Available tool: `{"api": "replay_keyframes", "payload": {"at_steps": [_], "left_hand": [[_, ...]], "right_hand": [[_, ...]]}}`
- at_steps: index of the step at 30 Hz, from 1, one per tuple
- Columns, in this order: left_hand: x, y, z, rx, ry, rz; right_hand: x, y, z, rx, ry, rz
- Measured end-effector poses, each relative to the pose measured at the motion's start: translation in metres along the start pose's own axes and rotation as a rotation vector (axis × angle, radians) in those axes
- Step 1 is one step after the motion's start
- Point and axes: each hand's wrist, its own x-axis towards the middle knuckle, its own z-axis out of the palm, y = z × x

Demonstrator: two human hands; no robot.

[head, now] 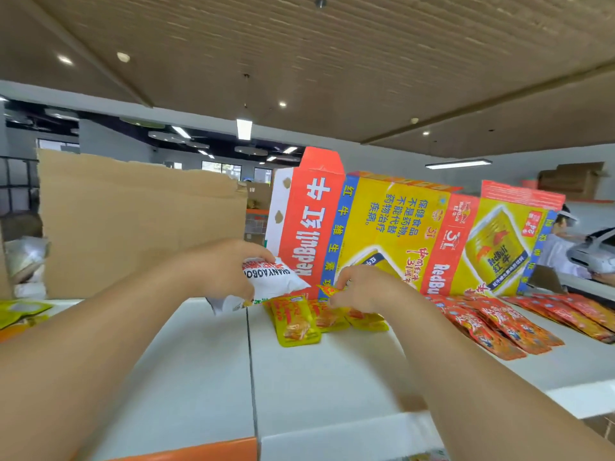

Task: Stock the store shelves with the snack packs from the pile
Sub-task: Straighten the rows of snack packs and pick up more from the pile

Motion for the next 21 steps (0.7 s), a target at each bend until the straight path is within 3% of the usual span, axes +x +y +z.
{"api": "replay_keyframes", "payload": {"at_steps": [10, 21], "left_hand": [[0.009, -0.045, 0.016, -0.063, -0.056, 0.074], [0.002, -0.044, 0.018, -0.020, -0.088, 0.087]], "right_hand": [[0.029, -0.008, 0.044, 0.131, 0.173, 0.093], [0.029, -0.005, 0.048, 0.074, 0.079, 0.086]]}}
